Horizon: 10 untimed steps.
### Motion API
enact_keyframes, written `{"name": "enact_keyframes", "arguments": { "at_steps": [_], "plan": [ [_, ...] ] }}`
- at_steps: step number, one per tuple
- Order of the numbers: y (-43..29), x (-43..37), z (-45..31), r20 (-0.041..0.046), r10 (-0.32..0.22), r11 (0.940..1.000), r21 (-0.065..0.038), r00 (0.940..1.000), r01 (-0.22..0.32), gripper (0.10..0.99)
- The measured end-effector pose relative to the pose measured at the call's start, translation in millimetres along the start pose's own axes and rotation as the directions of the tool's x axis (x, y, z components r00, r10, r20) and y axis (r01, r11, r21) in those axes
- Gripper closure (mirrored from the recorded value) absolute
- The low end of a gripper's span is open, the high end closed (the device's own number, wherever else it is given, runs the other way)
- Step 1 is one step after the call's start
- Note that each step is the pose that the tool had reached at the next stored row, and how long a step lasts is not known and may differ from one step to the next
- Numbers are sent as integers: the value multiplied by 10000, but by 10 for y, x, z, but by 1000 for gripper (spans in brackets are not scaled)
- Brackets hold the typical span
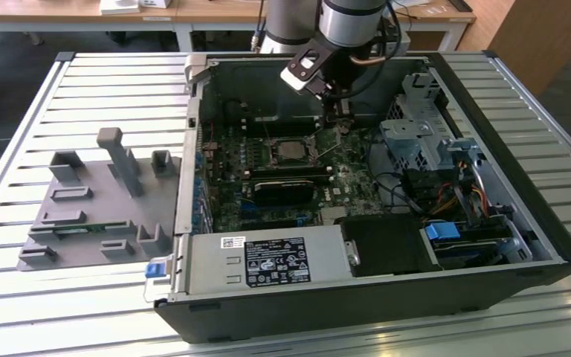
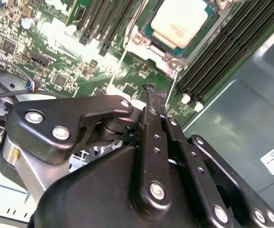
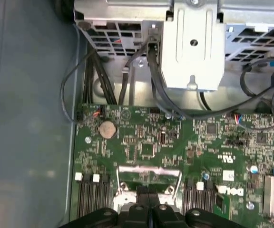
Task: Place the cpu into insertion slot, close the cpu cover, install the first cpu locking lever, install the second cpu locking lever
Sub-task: 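Close the cpu cover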
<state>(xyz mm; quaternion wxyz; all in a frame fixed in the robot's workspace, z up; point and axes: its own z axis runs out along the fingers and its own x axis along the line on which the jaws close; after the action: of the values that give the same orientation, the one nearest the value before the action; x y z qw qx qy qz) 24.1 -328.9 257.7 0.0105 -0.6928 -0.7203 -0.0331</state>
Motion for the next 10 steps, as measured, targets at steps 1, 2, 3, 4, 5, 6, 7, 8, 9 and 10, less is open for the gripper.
{"name": "enact_keyframes", "arguments": {
  "at_steps": [1, 2, 3, 4, 5, 6, 7, 8, 9, 10],
  "plan": [
    [16, 1, 6, -1, 0, 10000, 0, 10000, 0, 980],
    [30, 1, 11, 0, -1, 10000, 0, 10000, 1, 980],
    [43, 1, 15, 1, -1, 10000, 1, 10000, 1, 980],
    [56, 3, 18, 3, 0, 10000, 1, 10000, 0, 980],
    [71, 4, 21, 3, 0, 10000, 1, 10000, 0, 980],
    [82, 5, 23, 3, 0, 10000, 1, 10000, 0, 980],
    [94, 6, 25, 3, 0, 10000, 1, 10000, 0, 980],
    [106, 8, 26, 3, -1, 10000, 0, 10000, 1, 980],
    [117, 9, 28, 3, 0, 10000, 0, 10000, 0, 980],
    [128, 11, 28, 6, -1, 10000, 0, 10000, 1, 980]
  ]
}}
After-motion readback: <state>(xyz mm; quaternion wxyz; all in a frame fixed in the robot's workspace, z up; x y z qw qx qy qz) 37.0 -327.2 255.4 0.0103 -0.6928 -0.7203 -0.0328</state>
